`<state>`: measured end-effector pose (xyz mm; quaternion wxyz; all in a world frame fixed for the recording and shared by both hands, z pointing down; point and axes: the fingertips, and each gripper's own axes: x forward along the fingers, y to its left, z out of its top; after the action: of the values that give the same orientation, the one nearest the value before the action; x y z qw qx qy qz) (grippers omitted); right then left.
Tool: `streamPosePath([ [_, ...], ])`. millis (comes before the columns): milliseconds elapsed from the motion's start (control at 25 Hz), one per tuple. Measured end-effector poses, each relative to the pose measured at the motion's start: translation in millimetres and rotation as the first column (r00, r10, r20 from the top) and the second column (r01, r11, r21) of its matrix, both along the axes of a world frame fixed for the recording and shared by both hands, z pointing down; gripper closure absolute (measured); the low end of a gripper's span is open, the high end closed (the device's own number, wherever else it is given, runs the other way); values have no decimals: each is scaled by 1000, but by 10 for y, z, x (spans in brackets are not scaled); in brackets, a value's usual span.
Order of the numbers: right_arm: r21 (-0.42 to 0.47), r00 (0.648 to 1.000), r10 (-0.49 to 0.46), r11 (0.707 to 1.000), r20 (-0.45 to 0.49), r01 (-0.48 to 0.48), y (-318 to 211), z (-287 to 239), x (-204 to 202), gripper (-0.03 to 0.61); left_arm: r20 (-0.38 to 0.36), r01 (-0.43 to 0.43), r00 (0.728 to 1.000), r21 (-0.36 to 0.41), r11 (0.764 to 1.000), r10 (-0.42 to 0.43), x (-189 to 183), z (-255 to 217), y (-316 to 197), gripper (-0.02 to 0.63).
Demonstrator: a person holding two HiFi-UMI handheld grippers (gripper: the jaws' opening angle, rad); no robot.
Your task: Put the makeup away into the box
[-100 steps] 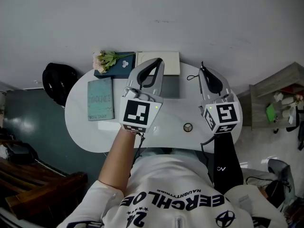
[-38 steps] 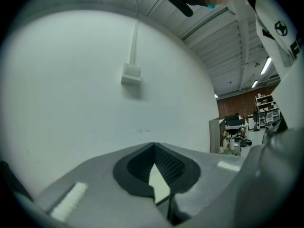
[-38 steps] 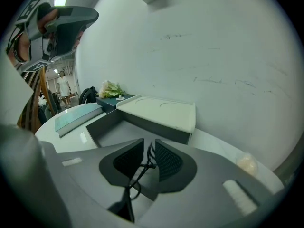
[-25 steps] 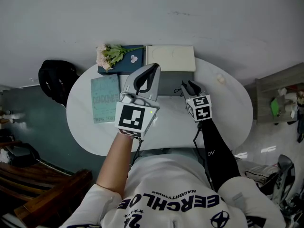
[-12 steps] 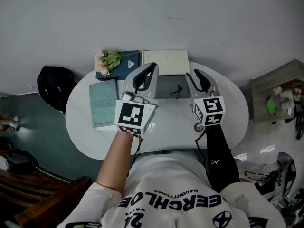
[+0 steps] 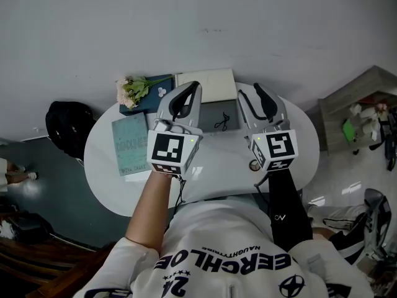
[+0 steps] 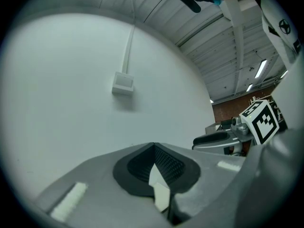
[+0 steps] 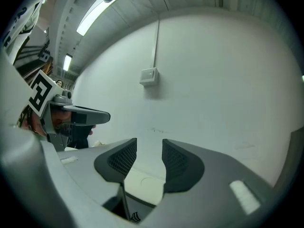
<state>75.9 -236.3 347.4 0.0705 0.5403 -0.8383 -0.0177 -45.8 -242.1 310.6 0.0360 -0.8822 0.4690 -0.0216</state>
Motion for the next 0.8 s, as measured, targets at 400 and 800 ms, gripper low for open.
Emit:
streamPosePath([
  [400, -6, 994, 113, 994, -7, -113, 130, 16, 412, 380, -3, -106, 994, 17, 994, 107, 376, -48, 29, 614],
  [800, -11, 965, 262, 965, -15, -262, 452, 10, 932, 379, -69, -213, 974, 62, 975, 217, 819, -105, 193, 614],
])
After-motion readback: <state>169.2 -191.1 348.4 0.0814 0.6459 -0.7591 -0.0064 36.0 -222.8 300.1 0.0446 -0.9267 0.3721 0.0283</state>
